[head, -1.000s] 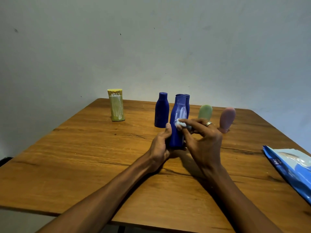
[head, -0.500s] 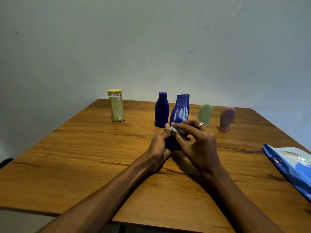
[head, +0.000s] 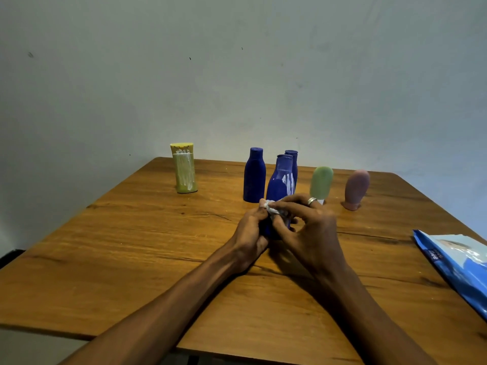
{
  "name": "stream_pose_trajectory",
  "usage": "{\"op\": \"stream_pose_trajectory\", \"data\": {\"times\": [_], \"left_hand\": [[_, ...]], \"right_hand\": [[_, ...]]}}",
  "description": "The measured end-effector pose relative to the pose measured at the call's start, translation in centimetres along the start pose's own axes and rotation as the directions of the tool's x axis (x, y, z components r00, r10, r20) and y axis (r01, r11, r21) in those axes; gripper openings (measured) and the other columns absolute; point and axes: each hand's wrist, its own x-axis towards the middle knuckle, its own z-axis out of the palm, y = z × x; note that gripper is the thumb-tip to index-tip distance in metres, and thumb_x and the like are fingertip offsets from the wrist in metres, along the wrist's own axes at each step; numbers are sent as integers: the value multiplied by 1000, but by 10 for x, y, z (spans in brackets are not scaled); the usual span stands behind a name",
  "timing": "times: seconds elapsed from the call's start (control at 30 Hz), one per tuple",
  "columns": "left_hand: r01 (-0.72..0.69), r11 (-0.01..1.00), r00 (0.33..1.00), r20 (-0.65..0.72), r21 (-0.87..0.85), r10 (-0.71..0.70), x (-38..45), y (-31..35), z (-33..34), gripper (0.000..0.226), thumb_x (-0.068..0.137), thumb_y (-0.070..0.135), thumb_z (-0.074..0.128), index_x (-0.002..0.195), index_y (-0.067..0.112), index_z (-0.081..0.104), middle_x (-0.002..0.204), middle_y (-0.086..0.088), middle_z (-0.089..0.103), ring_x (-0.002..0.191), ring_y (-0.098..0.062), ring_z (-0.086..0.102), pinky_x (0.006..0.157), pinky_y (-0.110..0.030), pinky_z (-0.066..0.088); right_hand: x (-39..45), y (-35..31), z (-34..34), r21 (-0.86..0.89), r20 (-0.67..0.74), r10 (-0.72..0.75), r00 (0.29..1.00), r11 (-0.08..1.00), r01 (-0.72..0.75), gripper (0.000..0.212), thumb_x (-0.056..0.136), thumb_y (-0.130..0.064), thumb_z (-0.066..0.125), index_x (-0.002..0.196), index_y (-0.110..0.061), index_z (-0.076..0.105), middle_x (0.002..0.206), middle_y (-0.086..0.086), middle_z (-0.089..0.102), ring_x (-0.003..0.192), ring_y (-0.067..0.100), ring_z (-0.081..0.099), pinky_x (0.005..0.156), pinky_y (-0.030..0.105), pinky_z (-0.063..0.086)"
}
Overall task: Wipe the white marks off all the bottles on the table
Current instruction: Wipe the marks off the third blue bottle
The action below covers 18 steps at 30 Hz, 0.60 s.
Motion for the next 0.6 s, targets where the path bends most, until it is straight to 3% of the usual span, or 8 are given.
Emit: {"op": "stream_pose_trajectory", "data": {"times": [0.17, 0.23, 0.33, 0.47, 0.6], "left_hand": [[-2, 995, 999, 54, 100, -3, -2, 0, 4, 45, 110, 39, 31, 134, 11, 57, 127, -18, 66, 117, -33, 65, 105, -54, 50], [15, 989, 994, 105, 147, -30, -3, -1, 5, 50, 107, 43, 33, 138, 9, 53, 125, -18, 64, 111, -31, 66, 101, -55, 51], [14, 983, 989, 145, 185, -41, -1, -3, 3, 53, 104, 44, 36, 140, 7, 50, 122, -17, 66, 105, -26, 68, 89, -47, 56], [11, 982, 992, 124, 189, -35, 3, -8, -1, 49, 101, 44, 40, 137, 13, 54, 129, -18, 65, 120, -35, 64, 107, -61, 47], [-8, 988, 994, 113, 155, -10, 3, -7, 0, 35, 108, 34, 35, 129, 23, 60, 126, -9, 69, 123, -28, 63, 108, -50, 49]], "right_hand": [[8, 2, -8, -14, -142, -45, 989, 999, 43, 32, 86, -12, 74, 118, -11, 73, 115, 8, 70, 104, 13, 67, 88, 22, 58], [12, 5, -13, -17, -263, -40, 964, 999, 37, 32, 87, -7, 75, 119, -8, 72, 115, 9, 73, 100, 14, 70, 88, 19, 57], [17, 11, -19, 5, -369, 6, 929, 1000, -5, 30, 88, -2, 76, 118, -5, 73, 115, 10, 73, 103, 16, 71, 90, 15, 55], [10, 3, -15, 48, -229, -13, 973, 999, 25, 30, 88, -11, 75, 118, -13, 74, 119, 9, 68, 109, 13, 66, 91, 16, 54], [7, -1, -10, -16, -79, -42, 996, 999, 41, 30, 88, -17, 77, 118, -17, 76, 122, 8, 64, 109, 11, 61, 94, 10, 49]]}}
